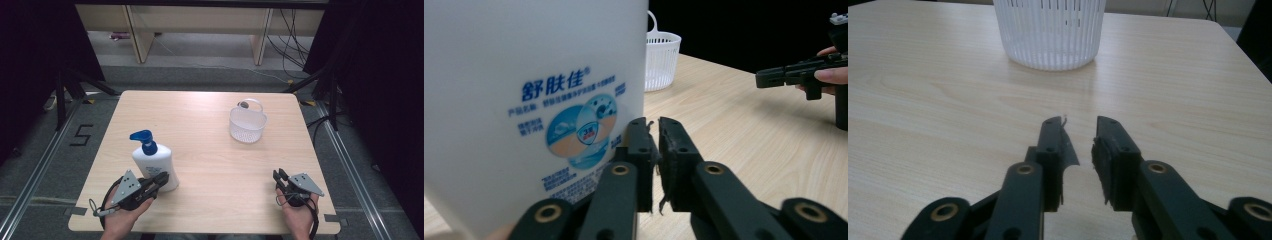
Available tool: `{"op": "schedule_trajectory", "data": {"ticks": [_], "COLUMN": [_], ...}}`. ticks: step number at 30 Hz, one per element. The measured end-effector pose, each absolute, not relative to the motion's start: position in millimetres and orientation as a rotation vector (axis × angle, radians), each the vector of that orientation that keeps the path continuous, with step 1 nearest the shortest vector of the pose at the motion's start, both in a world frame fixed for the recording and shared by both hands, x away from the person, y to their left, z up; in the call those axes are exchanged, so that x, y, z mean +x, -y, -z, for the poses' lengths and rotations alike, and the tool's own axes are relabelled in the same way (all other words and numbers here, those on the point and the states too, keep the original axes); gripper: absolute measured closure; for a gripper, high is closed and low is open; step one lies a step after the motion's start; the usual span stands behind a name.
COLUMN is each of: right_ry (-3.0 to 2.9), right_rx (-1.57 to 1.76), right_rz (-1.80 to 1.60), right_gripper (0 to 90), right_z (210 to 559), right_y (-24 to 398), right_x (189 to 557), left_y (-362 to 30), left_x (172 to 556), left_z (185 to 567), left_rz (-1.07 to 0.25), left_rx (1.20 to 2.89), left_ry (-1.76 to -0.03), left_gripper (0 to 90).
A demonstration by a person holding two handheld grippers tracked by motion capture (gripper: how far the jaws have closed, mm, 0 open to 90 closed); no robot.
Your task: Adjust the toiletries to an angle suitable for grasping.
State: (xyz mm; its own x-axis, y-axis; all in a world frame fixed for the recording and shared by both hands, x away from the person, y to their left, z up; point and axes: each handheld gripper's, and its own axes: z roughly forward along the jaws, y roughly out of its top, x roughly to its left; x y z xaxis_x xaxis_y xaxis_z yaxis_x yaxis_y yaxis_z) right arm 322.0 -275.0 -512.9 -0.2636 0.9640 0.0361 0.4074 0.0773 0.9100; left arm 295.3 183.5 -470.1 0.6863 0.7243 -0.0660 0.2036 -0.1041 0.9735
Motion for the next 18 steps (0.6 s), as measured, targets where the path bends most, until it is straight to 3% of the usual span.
{"op": "schedule_trajectory", "data": {"ticks": [6,8,10,18], "right_ry": [-1.716,-1.753,-1.789,-1.838], "right_rx": [1.295,1.201,1.128,0.956], "right_rz": [-1.272,-1.364,-1.411,-1.51], "right_gripper": [58.6,51.2,47.4,39.4], "right_z": [501,484,475,448], "right_y": [264,240,225,165], "right_x": [317,309,306,304], "left_y": [-206,-220,-226,-232], "left_x": [275,268,265,264], "left_z": [472,479,484,488], "left_rz": [-0.58,-0.625,-0.643,-0.666], "left_rx": [1.602,1.603,1.581,1.523], "left_ry": [-0.747,-0.792,-0.815,-0.866], "left_gripper": [66.3,53.0,47.5,34.7]}}
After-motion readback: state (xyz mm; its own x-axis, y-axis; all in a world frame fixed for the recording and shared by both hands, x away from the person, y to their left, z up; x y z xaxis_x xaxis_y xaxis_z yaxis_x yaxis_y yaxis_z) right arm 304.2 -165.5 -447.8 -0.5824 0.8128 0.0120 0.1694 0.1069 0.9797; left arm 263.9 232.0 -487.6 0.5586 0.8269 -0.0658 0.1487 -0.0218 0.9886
